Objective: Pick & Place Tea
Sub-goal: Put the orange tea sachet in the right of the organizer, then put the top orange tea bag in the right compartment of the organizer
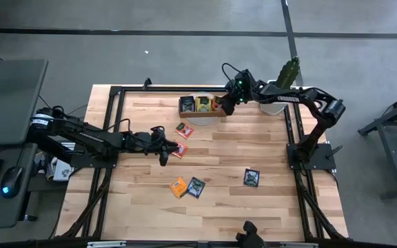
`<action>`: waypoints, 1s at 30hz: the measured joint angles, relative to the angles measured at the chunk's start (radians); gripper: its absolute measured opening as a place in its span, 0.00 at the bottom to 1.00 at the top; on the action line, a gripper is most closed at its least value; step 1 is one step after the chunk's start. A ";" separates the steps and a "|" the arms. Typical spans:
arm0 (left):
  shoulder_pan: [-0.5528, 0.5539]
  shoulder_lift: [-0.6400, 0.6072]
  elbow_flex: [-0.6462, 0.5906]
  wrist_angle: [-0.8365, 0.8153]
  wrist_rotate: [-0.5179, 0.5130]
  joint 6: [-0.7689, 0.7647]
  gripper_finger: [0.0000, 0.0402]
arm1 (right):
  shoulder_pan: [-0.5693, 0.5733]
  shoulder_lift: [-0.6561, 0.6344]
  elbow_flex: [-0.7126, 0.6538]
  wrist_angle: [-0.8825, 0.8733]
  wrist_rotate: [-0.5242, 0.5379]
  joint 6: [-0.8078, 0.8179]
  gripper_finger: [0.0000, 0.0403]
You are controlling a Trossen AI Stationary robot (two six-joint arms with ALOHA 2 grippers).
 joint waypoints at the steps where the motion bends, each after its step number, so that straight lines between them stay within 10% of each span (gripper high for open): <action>1: 0.000 0.000 0.000 -0.001 -0.007 -0.001 0.21 | 0.004 -0.007 0.000 0.000 0.000 0.000 0.34; 7: 0.000 0.000 0.001 -0.058 -0.074 -0.029 0.21 | 0.037 -0.070 0.019 -0.014 0.011 0.006 0.36; 13: 0.079 0.000 0.001 -0.140 -0.067 -0.064 0.21 | 0.181 -0.088 0.026 -0.018 0.028 0.053 0.10; 21: 0.341 0.001 0.001 -0.141 0.236 -0.023 0.21 | 0.405 -0.049 0.026 0.064 0.307 0.153 0.01; 30: 0.547 0.001 0.001 -0.150 0.497 0.051 0.21 | 0.504 0.181 0.050 0.219 0.308 0.335 0.00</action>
